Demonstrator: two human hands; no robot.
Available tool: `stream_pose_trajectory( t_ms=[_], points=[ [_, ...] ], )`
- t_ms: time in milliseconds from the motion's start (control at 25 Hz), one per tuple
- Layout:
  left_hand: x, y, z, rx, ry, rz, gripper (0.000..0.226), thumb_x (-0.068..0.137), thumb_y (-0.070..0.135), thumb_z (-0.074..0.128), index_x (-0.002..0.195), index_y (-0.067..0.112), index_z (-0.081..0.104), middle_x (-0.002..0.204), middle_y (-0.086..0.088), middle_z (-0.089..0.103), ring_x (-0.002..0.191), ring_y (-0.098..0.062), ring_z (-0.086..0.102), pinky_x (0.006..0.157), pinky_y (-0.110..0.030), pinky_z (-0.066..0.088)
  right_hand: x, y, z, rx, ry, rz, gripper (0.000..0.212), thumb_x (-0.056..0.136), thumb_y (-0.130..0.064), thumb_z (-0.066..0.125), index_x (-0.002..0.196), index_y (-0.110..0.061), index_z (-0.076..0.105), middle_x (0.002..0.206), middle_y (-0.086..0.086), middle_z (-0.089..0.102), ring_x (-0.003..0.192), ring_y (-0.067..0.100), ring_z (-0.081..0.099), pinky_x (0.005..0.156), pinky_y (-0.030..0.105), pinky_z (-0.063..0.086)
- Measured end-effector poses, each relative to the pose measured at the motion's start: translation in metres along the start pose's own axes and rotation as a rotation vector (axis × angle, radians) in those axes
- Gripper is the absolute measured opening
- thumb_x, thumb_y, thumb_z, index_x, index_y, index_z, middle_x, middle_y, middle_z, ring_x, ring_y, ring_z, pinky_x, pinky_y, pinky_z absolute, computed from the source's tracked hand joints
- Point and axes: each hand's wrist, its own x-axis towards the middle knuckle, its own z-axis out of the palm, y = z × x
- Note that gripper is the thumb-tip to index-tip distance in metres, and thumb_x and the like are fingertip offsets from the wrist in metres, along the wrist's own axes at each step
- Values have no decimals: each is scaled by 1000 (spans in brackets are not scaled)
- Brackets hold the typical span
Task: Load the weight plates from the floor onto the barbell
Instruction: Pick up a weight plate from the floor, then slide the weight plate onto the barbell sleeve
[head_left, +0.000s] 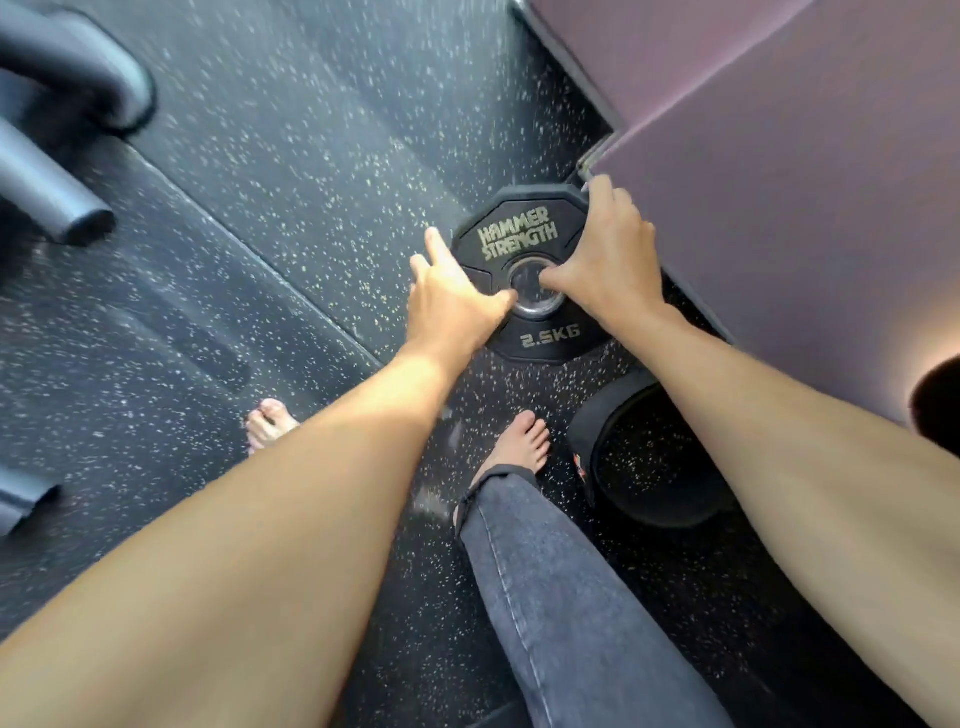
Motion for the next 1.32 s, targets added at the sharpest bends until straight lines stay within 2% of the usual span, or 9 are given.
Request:
stream_pose_trajectory(
  t_ms=[120, 200, 320, 480, 760, 840, 960, 1040, 1320],
  points=[
    [-23, 56, -72, -102, 73, 117, 106, 68, 38, 88, 152, 13, 28, 138, -13, 55, 127, -28, 53, 98, -31, 41, -9, -45, -80, 143, 81, -24, 73, 56, -31, 88, 115, -12, 48, 108, 6, 59, 91, 26, 54, 74, 32, 35],
    [-48, 98, -126, -105, 158, 213, 85, 60, 40, 90, 130, 15, 47, 115, -4, 69, 109, -25, 63, 82, -27, 46, -20, -77, -141, 239, 148, -51, 72, 53, -34, 88, 111, -14, 49, 105, 5, 61, 89, 25, 55, 75, 34, 41],
    [-110, 162, -205, -69, 336, 400, 72, 51, 48, 80, 107, 18, 48, 92, 0, 69, 89, -29, 66, 73, -35, 51, -41, -126, -241, 365, 229, -95, 69, 52, -37, 86, 105, -18, 48, 100, 2, 64, 89, 25, 60, 76, 38, 50],
    [-217, 257, -327, 11, 573, 621, 70, 49, 58, 70, 108, 28, 49, 87, 6, 67, 81, -25, 65, 68, -33, 50, -81, -202, -396, 507, 367, -252, 68, 49, -37, 84, 105, -20, 50, 96, -2, 66, 85, 19, 64, 73, 39, 56],
    [-422, 381, -525, 32, 943, 969, 73, 55, 45, 81, 119, 24, 53, 96, 7, 69, 81, -15, 64, 69, -22, 51, -183, -338, -647, 626, 700, -637, 63, 52, -28, 86, 106, -17, 54, 87, -7, 63, 78, 16, 60, 69, 30, 53],
    [-484, 390, -571, 37, 1044, 1041, 73, 55, 40, 83, 120, 22, 54, 96, 8, 70, 81, -11, 64, 69, -12, 46, -222, -375, -698, 622, 769, -744, 67, 53, -26, 87, 111, -15, 55, 89, -8, 60, 77, 14, 55, 67, 14, 45],
    [-569, 387, -625, 21, 1145, 1134, 73, 54, 39, 83, 119, 23, 56, 98, 8, 71, 86, -13, 68, 76, -32, 57, -282, -423, -752, 655, 796, -884, 72, 55, -25, 87, 119, -19, 55, 95, -9, 63, 80, 10, 56, 67, 3, 39],
    [-624, 371, -654, 0, 1207, 1181, 74, 55, 43, 86, 119, 22, 56, 98, 10, 70, 88, -11, 68, 79, -35, 57, -327, -455, -773, 691, 804, -978, 72, 54, -24, 85, 119, -25, 55, 96, -11, 66, 83, 10, 60, 71, 11, 45],
    [-790, 276, -725, -124, 1384, 1302, 60, 64, 44, 90, 108, 12, 64, 86, 16, 69, 79, 5, 66, 72, -11, 50, -488, -559, -789, 793, 770, -1262, 73, 50, -26, 81, 118, -37, 58, 102, -16, 69, 95, 6, 66, 82, 34, 56]
  ],
)
